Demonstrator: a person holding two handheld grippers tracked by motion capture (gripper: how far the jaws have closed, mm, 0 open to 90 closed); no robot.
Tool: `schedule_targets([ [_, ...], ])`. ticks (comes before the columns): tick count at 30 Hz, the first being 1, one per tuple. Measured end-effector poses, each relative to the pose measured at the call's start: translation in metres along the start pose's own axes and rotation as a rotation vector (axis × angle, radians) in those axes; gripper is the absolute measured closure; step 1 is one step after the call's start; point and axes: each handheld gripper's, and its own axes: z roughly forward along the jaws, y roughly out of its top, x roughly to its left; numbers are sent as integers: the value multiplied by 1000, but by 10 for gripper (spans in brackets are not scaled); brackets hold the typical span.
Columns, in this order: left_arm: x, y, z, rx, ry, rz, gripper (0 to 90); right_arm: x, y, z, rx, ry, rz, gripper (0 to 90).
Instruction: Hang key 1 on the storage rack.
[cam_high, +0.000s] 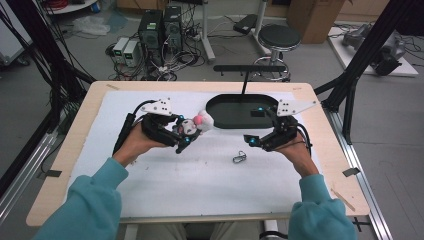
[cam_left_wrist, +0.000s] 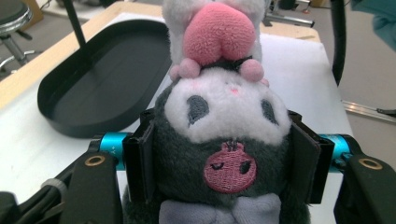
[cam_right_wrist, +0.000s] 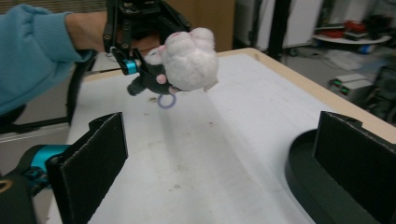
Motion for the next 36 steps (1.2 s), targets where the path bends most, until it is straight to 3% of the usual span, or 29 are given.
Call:
schedule_targets([
  [5,-1,0,1,-16,-33,9,371,-4,10,16,32,66,-22,24],
  [14,-9,3,5,-5,-61,50,372,-6,28,42,29,207,-56,24],
  [26,-15,13,7,-19,-95,78,372,-6,38,64,86,275,-94,31],
  [36,-17,17,9,-13,-108,96,372,-6,45,71,103,318,-85,53],
])
